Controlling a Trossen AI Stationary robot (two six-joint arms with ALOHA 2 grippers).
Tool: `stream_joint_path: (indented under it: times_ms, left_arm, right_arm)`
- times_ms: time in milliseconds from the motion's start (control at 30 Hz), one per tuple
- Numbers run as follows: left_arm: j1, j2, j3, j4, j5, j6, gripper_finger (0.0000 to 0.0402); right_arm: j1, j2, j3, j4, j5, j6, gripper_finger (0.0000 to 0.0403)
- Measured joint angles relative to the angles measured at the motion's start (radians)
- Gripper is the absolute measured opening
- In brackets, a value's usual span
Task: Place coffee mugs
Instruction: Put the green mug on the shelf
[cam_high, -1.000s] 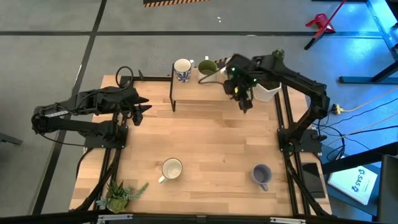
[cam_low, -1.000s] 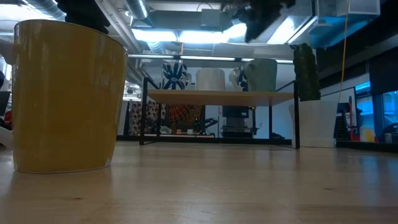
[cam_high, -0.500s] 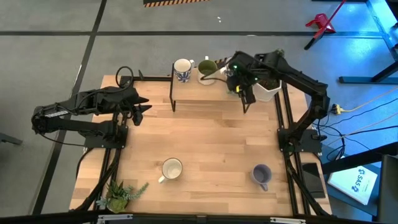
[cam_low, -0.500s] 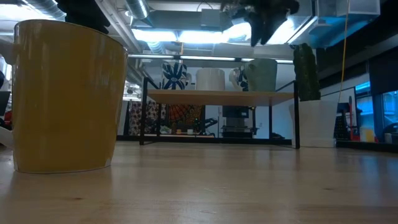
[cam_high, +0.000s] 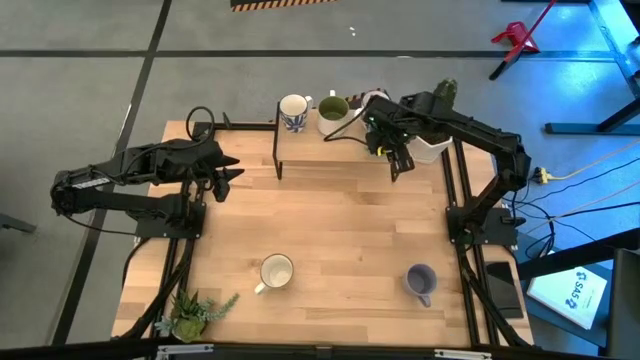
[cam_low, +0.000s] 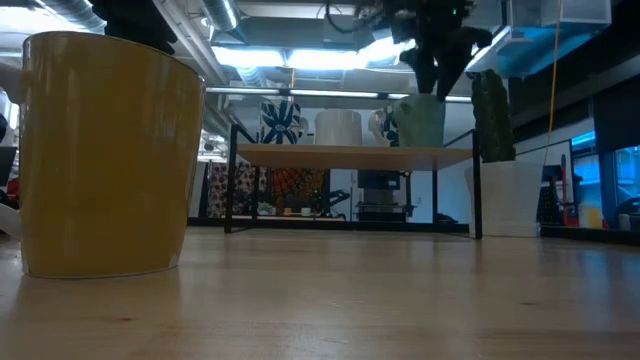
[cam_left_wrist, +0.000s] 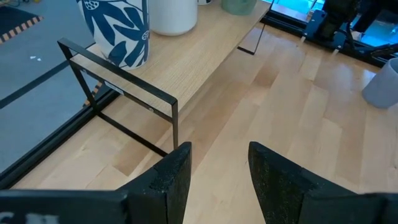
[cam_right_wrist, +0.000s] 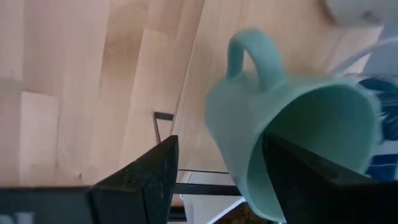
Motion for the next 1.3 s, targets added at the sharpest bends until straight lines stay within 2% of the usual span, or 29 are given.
stream_joint_path:
  times_ms: [133,233,333,533,600,733,1000,1300]
  left_arm:
    - [0.0,0.0,0.0,0.0,0.0,-0.001,0.0153]
    - [0.0,0.0,0.0,0.0,0.0,-0.005,0.0153]
    - [0.0,0.0,0.0,0.0,0.0,-0.005,0.0153]
    - [0.0,0.0,0.0,0.0,0.0,-0.006,0.0153]
    - [0.0,0.0,0.0,0.0,0.0,-0.006,0.0153]
    - [0.0,0.0,0.0,0.0,0.0,-0.003,0.0153]
    - [0.0,0.0,0.0,0.0,0.0,-0.005,0.0153]
    - [0.0,0.0,0.0,0.0,0.0,-0.007,0.0153]
  right_arm:
    - [-0.019,0.001,-0.036,0.04,-0.019,0.004,0.022]
    - [-0.017,0.0,-0.037,0.059,0.001,0.004,0.0202]
    - [-0.016,0.0,-0.037,0.054,0.004,0.004,0.0159]
    - [-0.018,0.0,-0.037,0.058,0.003,0.009,0.0038]
    - [-0.018,0.001,-0.038,0.053,-0.007,0.007,0.0012]
    - [-0.016,0.001,-0.038,0.054,-0.005,0.024,0.0018]
    - [-0.014,0.001,-0.038,0.061,-0.062,0.032,0.0006]
    - [0.037,0.003,-0.013,0.136,-0.095,0.037,0.0003]
